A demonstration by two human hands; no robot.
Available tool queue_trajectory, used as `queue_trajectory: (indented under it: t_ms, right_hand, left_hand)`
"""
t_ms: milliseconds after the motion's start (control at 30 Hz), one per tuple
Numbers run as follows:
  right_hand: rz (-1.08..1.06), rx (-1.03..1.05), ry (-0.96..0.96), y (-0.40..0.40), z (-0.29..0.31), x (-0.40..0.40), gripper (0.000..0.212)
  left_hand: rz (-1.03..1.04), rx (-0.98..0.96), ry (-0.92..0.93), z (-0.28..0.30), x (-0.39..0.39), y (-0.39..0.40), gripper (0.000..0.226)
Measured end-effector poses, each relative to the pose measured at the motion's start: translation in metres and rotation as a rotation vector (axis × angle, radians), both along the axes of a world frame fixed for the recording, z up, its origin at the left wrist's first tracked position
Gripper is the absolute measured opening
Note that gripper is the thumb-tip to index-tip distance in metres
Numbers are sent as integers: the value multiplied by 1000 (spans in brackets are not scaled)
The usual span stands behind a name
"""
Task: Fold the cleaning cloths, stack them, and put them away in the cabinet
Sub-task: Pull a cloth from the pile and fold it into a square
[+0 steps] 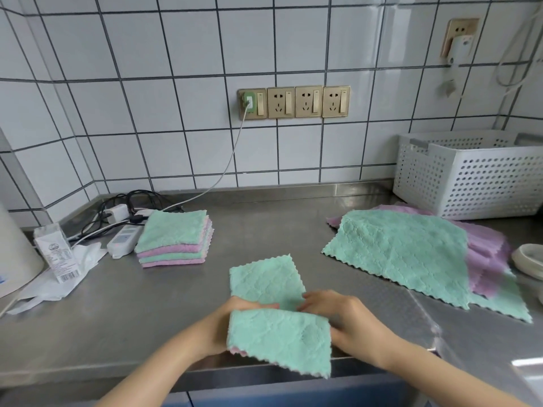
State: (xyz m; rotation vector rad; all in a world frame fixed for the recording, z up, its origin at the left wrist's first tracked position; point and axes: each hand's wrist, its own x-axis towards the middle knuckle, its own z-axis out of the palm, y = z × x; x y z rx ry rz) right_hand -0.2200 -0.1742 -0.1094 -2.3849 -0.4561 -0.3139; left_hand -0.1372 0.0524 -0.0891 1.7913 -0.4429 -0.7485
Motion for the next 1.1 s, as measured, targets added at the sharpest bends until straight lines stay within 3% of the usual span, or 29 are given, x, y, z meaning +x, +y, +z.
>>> queue_trajectory:
  t_ms: [67,233,333,433,567,733,967,1100]
  right_hand:
    - [5,94,79,4,5,-4,18]
    - [-31,144,169,7,7,0,32]
    - [-109,199,248,8,10,15,22]
    - [-282,328,297,17,18,42,31]
    - [-416,140,250,31,17,80,46]
    - [-533,37,347,41,2,94,50]
    - [-569,-1,334,47,1,92,45]
    - [-571,35,343,45,0,93,32]
  left_hand:
    - [-49,23,-17,-2,-1,3,16]
    - [-108,40,-261,-3,-6,28,23]
    - [108,26,-336,-6,-1,36,15]
    - [293,-12,-253,-2,4,30,10]
    - [474,54,-76,-1,10,23,8]
    - [516,152,-142,-4,10,22,20]
    - [555,70,-163,-11,4,24,29]
    - [561,167,-370,-19,5,24,49]
